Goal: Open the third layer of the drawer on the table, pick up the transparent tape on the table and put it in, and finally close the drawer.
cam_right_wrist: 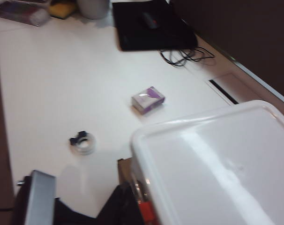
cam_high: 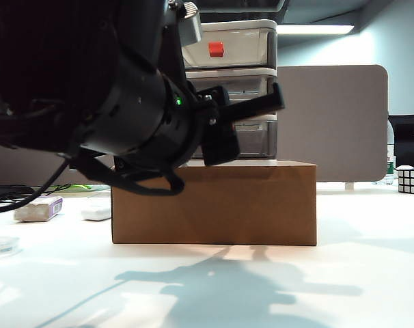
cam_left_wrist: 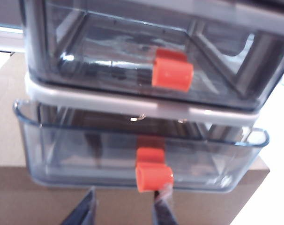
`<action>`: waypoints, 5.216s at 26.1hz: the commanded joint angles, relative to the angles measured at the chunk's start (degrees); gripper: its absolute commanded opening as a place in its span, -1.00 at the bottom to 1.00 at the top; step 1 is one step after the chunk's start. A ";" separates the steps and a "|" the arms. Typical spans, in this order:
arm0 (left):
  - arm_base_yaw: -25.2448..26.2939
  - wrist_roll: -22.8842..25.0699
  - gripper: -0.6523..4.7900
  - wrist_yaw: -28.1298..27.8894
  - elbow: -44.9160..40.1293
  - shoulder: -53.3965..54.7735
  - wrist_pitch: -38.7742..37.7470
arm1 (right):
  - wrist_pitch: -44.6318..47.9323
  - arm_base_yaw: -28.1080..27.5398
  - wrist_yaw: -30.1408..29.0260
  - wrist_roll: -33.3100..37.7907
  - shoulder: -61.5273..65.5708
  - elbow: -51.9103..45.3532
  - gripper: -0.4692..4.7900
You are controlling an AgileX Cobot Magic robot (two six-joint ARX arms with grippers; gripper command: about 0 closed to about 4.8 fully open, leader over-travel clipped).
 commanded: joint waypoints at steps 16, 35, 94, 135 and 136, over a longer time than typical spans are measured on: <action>0.66 6.34 -0.20 3.61 4.11 -0.04 -1.07 | -1.88 0.07 -1.18 -0.42 -2.58 -6.64 -0.84; 1.01 6.29 -0.35 2.01 4.11 -0.04 -2.43 | -0.11 -0.39 0.57 -0.42 -2.56 -9.92 -0.84; -15.28 -1.51 -0.09 -17.57 3.96 -0.83 -15.78 | 13.18 -0.48 6.73 1.62 7.76 -11.10 -0.84; 73.55 25.83 -0.25 75.54 -10.88 -53.92 -72.08 | 10.34 -0.50 1.16 2.01 7.67 -11.15 -0.84; 74.31 27.87 -0.25 76.46 -12.55 -53.92 -70.40 | 10.23 -0.50 1.18 1.99 7.67 -11.17 -0.84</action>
